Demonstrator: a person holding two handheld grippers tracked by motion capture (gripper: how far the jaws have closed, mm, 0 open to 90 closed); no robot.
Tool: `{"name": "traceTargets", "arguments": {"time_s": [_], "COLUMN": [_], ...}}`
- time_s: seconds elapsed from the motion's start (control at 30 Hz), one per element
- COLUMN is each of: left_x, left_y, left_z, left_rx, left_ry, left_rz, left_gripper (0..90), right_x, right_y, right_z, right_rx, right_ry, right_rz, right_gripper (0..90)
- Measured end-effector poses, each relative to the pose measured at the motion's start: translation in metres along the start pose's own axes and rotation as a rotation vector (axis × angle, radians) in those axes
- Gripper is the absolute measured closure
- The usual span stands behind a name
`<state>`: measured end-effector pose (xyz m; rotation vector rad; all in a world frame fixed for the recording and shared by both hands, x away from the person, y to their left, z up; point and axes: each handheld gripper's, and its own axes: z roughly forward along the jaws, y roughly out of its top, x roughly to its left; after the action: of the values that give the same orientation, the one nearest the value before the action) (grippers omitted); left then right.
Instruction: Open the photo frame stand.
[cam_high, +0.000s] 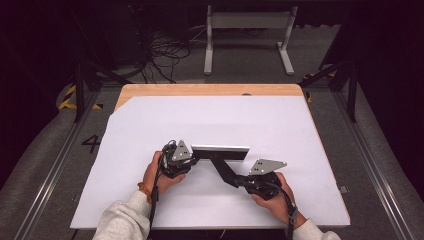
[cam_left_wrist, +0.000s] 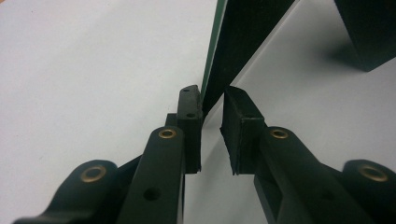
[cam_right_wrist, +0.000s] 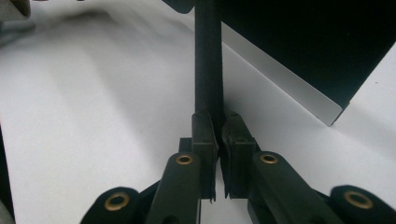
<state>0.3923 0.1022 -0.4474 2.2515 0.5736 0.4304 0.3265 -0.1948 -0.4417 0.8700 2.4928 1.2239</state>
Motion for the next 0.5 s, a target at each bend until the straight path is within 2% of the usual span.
{"name": "traceTargets", "arguments": {"time_s": [0.23, 0.5], "left_x": [0.0, 0.001], "left_y": [0.0, -0.002], "left_z": [-0.002, -0.011], "left_rx": [-0.002, -0.022], "left_ry": [-0.001, -0.007], "left_rz": [0.001, -0.006], "left_gripper": [78.3, 79.4], "right_x": [0.0, 0.002], "right_y": [0.0, 0.004], "right_z": [-0.002, -0.009], "right_rx": [0.001, -0.012], "right_ry": [-0.001, -0.018], "right_rz": [0.002, -0.032], "right_gripper": [84.9, 84.7]}}
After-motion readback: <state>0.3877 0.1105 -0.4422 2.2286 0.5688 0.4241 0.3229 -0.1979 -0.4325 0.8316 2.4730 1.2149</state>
